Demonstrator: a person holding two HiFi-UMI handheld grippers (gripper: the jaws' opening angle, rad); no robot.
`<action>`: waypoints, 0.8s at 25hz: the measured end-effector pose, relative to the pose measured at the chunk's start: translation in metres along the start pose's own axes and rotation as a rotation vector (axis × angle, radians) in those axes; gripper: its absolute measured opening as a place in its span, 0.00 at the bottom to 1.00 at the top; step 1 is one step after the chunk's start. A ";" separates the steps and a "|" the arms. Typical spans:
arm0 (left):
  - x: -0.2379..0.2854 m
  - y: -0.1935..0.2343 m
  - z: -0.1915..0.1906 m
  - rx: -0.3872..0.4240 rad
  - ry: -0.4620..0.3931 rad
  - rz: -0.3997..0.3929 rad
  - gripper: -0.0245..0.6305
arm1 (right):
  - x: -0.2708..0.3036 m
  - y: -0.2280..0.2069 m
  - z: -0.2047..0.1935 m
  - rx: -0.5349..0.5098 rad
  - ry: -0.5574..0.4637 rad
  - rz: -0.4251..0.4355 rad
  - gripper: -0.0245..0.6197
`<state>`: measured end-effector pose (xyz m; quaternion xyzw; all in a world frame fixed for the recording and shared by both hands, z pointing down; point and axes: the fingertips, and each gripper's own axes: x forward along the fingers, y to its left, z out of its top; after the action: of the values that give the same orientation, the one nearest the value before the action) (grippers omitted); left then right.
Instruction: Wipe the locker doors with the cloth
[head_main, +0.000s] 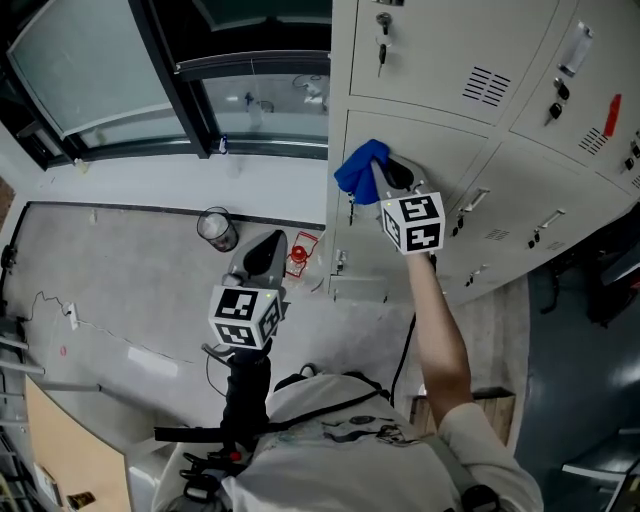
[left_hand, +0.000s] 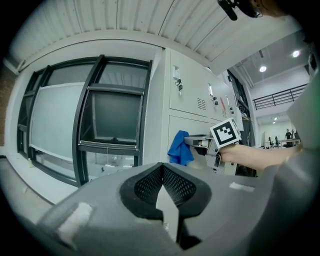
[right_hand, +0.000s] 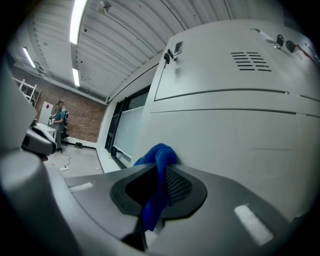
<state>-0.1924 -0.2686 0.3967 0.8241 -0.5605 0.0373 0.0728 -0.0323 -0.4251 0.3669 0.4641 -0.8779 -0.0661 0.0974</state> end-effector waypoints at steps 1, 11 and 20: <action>0.000 0.000 0.001 -0.001 -0.002 0.002 0.04 | -0.005 -0.007 -0.002 -0.009 0.002 -0.015 0.10; 0.018 -0.028 0.006 0.002 -0.017 -0.063 0.04 | -0.073 -0.106 -0.028 -0.076 0.079 -0.209 0.10; 0.031 -0.052 0.013 0.014 -0.022 -0.121 0.04 | -0.116 -0.147 -0.042 0.005 0.070 -0.298 0.10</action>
<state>-0.1329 -0.2805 0.3841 0.8574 -0.5101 0.0277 0.0630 0.1590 -0.4124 0.3647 0.5914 -0.7957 -0.0614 0.1156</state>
